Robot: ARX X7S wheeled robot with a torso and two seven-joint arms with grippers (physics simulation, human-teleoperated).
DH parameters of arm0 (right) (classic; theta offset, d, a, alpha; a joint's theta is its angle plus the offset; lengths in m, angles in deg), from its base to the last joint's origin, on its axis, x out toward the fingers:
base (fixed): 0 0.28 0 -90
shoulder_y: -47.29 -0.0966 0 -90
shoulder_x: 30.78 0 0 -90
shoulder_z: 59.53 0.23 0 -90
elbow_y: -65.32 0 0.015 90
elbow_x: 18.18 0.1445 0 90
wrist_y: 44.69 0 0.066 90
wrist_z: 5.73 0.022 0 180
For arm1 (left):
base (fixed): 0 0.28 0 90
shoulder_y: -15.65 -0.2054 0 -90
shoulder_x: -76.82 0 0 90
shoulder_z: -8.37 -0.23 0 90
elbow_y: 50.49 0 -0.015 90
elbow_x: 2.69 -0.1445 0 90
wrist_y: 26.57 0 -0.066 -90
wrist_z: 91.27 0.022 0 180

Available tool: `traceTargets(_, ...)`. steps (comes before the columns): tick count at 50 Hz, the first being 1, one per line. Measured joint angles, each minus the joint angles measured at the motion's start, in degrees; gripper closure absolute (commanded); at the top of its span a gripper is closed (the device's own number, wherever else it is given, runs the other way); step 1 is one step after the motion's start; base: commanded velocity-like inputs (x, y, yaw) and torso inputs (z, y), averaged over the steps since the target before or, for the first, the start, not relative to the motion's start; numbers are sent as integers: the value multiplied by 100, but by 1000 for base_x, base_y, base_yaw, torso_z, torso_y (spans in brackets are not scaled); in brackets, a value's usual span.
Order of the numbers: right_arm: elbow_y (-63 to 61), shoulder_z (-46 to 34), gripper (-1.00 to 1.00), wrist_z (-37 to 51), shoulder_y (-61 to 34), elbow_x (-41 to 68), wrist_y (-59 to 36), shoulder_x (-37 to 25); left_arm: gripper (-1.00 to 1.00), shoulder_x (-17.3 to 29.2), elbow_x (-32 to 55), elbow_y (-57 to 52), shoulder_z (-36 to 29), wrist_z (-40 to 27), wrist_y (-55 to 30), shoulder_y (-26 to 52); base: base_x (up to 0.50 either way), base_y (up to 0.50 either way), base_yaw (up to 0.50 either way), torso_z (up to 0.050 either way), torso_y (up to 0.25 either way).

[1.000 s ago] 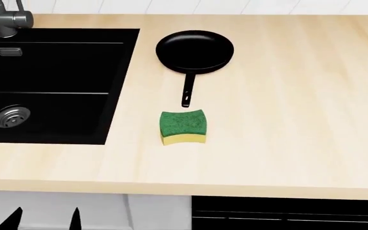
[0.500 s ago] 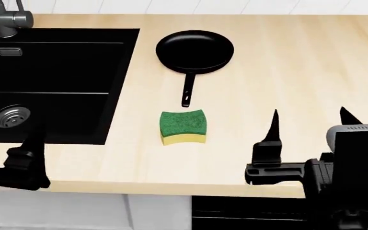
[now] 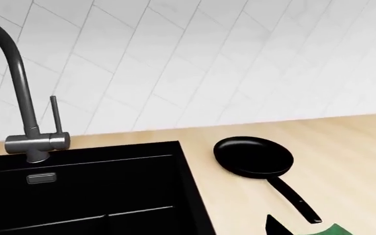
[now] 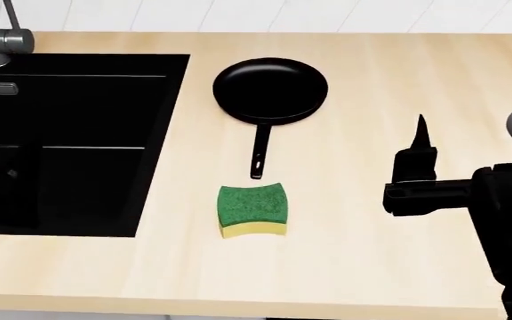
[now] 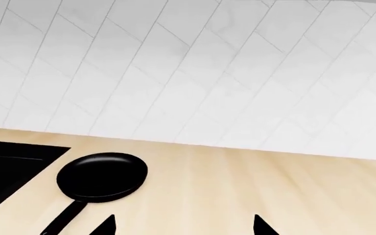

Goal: Pick the pan and sponge and place them into the sink. Then turn on the water.

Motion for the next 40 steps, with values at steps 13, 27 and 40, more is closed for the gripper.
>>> traceTargets(13,60,36,-100,-12,-28,64,-101,-74,-100,-1,3,103,-174,1,-109,215,339,0,0,0,0)
traceTargets(27,61,29,-100,-3,-18,85,-142,-127,-100,62,70,82,-165,64,-94,153,340,68,0,0,0)
traceTargets(40,13,67,-100,5,89,132,-118,-128,-100,70,53,105,-248,137,-34,103,340,71,0,0,1)
